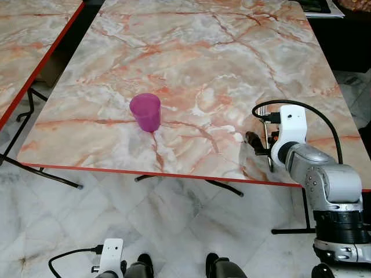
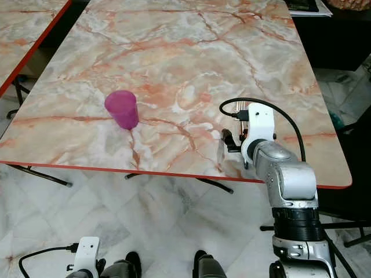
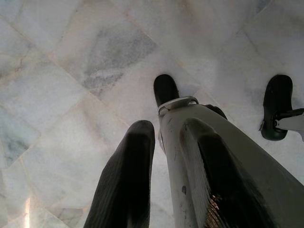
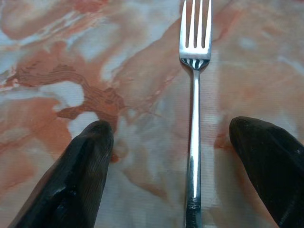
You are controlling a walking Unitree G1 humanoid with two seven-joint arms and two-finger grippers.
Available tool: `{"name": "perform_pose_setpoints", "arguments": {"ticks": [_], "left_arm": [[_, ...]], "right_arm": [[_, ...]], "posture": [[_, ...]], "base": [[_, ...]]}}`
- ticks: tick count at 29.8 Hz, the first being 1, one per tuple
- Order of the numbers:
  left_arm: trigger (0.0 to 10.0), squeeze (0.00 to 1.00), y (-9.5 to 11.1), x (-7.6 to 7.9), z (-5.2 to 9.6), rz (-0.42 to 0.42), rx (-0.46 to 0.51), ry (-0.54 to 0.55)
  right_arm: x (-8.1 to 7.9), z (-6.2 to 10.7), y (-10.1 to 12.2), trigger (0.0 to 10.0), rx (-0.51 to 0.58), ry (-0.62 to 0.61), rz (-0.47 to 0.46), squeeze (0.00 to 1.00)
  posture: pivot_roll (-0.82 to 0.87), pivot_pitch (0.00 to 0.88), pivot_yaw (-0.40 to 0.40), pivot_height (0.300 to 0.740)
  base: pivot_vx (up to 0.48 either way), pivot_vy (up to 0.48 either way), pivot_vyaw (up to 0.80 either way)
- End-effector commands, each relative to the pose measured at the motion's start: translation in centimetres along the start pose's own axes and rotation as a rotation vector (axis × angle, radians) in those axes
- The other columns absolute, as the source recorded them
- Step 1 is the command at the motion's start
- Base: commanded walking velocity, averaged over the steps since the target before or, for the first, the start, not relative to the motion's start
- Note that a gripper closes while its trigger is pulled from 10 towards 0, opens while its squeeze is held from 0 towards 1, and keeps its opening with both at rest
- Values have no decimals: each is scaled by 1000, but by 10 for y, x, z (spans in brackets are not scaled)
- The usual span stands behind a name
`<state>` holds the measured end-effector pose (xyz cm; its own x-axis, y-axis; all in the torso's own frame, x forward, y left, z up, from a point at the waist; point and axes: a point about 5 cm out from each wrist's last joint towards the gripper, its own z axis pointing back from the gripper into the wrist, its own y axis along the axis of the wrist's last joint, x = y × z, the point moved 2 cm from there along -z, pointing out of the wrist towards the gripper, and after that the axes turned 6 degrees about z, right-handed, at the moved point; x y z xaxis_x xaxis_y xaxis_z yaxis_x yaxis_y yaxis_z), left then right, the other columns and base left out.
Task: Setting the table
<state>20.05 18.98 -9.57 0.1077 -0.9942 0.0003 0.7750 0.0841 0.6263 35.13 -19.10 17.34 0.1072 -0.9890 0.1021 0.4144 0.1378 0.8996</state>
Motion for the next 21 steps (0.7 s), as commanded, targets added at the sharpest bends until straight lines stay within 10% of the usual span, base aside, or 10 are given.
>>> {"name": "perform_pose_setpoints", "arguments": {"ticks": [1,21], "left_arm": [[10000,0,-33,3,6,13,-118,-11],[10000,0,-34,5,6,24,-118,-19]], "right_arm": [[2,-1,-8,10000,-23,-2,0,0],[8,-13,-10,10000,-21,-75,3,0]], "posture": [[-127,293,-20,740],[-130,249,-28,740]], "base": [[0,0,0],[0,0,0]]}}
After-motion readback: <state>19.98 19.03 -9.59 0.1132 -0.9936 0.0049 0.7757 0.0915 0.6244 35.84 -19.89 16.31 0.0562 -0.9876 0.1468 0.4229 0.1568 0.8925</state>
